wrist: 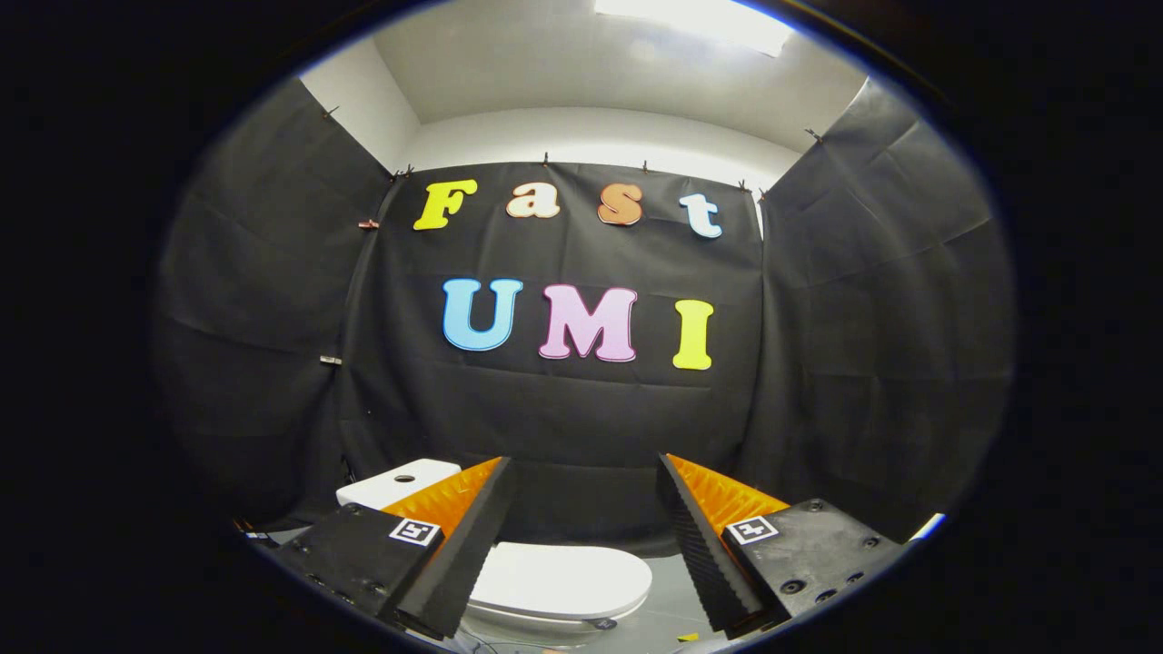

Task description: Open the toilet lid.

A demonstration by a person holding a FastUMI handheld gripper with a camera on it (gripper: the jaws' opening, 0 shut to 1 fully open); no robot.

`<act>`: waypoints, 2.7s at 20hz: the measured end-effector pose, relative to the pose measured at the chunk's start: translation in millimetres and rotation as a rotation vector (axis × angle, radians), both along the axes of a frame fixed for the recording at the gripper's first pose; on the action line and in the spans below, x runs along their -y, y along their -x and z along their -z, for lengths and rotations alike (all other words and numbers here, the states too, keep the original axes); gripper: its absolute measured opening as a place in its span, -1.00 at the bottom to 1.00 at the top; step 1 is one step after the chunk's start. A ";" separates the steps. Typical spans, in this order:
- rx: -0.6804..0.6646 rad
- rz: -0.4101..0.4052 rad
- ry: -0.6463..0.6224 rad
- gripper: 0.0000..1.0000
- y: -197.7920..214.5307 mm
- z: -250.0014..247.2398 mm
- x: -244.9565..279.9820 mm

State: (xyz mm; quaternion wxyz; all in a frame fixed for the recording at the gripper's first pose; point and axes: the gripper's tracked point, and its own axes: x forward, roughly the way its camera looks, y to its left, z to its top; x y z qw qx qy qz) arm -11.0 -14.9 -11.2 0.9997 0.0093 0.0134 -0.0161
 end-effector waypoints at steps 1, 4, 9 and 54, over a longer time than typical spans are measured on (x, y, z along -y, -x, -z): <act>-0.003 0.004 -0.004 0.96 -0.6 1.7 1.8; -0.022 0.019 -0.020 0.97 -1.3 9.6 8.7; -0.066 0.037 -0.037 0.98 -9.5 33.8 20.2; -0.846 0.255 -1.005 -0.07 -43.9 589.9 58.5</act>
